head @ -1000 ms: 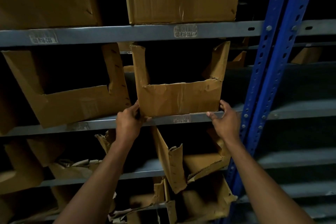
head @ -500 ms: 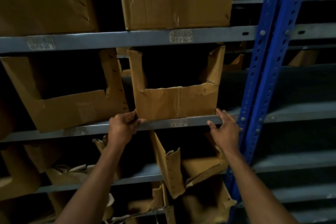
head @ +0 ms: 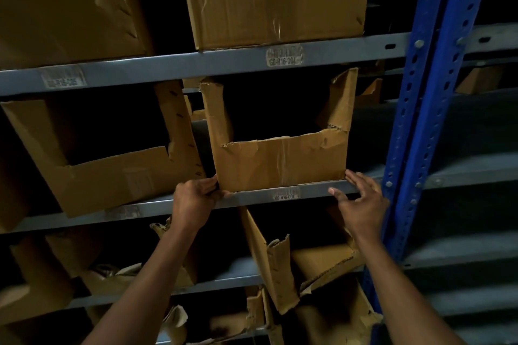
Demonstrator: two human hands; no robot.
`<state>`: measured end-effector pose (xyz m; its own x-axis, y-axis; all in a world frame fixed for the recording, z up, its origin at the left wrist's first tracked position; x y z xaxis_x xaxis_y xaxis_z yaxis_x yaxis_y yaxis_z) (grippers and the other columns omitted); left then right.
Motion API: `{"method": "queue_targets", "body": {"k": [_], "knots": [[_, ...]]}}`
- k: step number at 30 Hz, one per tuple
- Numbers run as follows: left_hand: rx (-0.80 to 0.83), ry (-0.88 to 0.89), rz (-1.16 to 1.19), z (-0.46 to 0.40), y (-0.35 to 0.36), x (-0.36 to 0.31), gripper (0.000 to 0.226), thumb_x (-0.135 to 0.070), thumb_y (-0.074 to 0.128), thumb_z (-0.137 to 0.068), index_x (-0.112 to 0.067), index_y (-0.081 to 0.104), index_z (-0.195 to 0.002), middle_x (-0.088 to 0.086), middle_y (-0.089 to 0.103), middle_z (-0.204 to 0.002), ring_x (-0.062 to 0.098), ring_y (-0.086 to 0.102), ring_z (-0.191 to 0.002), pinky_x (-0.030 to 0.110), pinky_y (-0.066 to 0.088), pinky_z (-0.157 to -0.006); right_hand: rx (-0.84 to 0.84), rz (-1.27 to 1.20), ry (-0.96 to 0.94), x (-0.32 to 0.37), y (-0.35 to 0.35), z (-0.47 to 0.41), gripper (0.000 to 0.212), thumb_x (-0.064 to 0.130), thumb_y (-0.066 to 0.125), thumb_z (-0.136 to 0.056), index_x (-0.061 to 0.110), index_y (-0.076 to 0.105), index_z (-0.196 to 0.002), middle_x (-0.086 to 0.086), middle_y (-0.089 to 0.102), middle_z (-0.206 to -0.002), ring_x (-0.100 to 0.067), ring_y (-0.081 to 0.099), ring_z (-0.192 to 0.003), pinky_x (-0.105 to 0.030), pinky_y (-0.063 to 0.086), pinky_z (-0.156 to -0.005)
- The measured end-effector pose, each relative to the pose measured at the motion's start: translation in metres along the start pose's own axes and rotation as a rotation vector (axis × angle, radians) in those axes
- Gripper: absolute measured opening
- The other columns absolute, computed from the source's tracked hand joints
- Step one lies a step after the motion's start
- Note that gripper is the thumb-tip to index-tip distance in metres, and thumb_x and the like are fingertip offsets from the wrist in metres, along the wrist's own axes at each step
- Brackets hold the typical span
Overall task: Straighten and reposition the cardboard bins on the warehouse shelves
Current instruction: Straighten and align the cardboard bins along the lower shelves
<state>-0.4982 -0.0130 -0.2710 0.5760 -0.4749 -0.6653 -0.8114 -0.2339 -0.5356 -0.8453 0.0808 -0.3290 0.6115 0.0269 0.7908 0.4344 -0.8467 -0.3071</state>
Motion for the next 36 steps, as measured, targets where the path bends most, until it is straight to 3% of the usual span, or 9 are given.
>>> {"method": "queue_targets", "body": {"k": [3,5,8,12,17,21,24,29,36], "knots": [[-0.019,0.075,-0.042,0.003,0.001,-0.001,0.041,-0.015,0.092,-0.079,-0.005,0.078,-0.116,0.006,0.078,-0.115,0.011,0.075,-0.099,0.034,0.063,-0.091,-0.011,-0.007,0.004,-0.004,0.001,0.0,0.057,0.037,0.089,-0.077,0.027,0.071,-0.131,0.002,0.063,-0.139,-0.014,0.051,-0.134,-0.045,0.032,-0.115],[-0.028,0.1,-0.057,0.003,0.002,0.002,0.038,-0.015,0.09,-0.081,-0.007,0.079,-0.116,0.004,0.079,-0.112,0.01,0.077,-0.093,0.037,0.065,-0.086,-0.025,-0.002,-0.003,-0.005,0.002,0.001,0.057,0.037,0.088,-0.078,0.028,0.07,-0.131,0.002,0.062,-0.14,-0.014,0.051,-0.134,-0.054,0.032,-0.116],[-0.021,0.048,-0.03,0.003,0.003,0.007,0.037,-0.023,0.088,-0.084,-0.011,0.08,-0.118,0.002,0.082,-0.106,0.008,0.078,-0.084,0.04,0.067,-0.078,-0.034,0.018,-0.017,-0.006,0.005,0.002,0.056,0.036,0.087,-0.079,0.027,0.07,-0.131,0.001,0.062,-0.141,-0.015,0.05,-0.135,-0.063,0.034,-0.114],[-0.004,0.016,-0.01,0.006,0.004,0.004,0.034,-0.023,0.083,-0.088,-0.011,0.08,-0.119,0.0,0.082,-0.103,0.009,0.076,-0.078,0.044,0.067,-0.073,-0.023,0.024,-0.039,-0.006,0.003,0.001,0.057,0.04,0.086,-0.08,0.026,0.07,-0.132,-0.001,0.062,-0.141,-0.017,0.052,-0.135,-0.062,0.04,-0.111],[-0.042,-0.019,0.111,0.019,0.007,0.001,0.047,-0.018,0.083,-0.09,-0.011,0.071,-0.135,0.003,0.077,-0.123,0.011,0.076,-0.1,0.042,0.068,-0.079,0.037,-0.021,-0.015,0.004,-0.004,0.008,0.06,0.031,0.085,-0.084,0.023,0.064,-0.141,-0.005,0.056,-0.149,-0.019,0.046,-0.141,-0.032,0.035,-0.115],[-0.088,-0.049,0.215,0.043,0.009,-0.004,0.063,-0.03,0.081,-0.093,-0.01,0.059,-0.148,0.003,0.068,-0.14,0.007,0.065,-0.127,0.038,0.057,-0.107,0.152,0.013,-0.024,0.004,-0.01,0.021,0.072,0.024,0.079,-0.09,0.024,0.047,-0.154,-0.002,0.043,-0.161,-0.02,0.036,-0.151,-0.051,0.031,-0.123],[-0.139,-0.11,0.274,0.073,0.008,-0.009,0.059,-0.036,0.081,-0.092,-0.012,0.064,-0.144,0.002,0.074,-0.132,0.008,0.071,-0.119,0.043,0.062,-0.1,0.104,-0.048,0.023,0.011,-0.024,0.044,0.061,0.028,0.073,-0.094,0.024,0.05,-0.151,0.001,0.058,-0.149,-0.018,0.053,-0.138,-0.048,0.046,-0.114],[-0.11,-0.251,0.354,0.116,-0.009,-0.021,0.031,-0.028,0.078,-0.096,-0.011,0.077,-0.122,0.002,0.082,-0.103,0.016,0.08,-0.097,0.047,0.067,-0.08,0.182,-0.287,0.042,0.032,-0.049,0.074,0.024,0.023,0.072,-0.097,0.017,0.075,-0.12,0.007,0.077,-0.103,-0.003,0.074,-0.091,-0.031,0.063,-0.082],[-0.114,-0.283,0.252,0.163,-0.055,-0.03,0.025,-0.026,0.078,-0.093,-0.009,0.079,-0.111,0.002,0.083,-0.092,0.021,0.081,-0.085,0.036,0.067,-0.075,0.388,-0.486,0.02,0.069,-0.034,0.111,0.014,0.027,0.073,-0.096,0.022,0.077,-0.108,0.008,0.079,-0.09,-0.007,0.076,-0.081,-0.033,0.064,-0.073]]}}
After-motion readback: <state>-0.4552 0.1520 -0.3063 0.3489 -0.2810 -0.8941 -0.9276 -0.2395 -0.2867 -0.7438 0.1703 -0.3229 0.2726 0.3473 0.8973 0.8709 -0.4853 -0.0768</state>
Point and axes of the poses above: each hand's wrist, its own z-axis away from the middle knuckle, its own y-axis out of the palm, x = y × z, the point moved 1 cm from there along -z, towards the middle knuckle
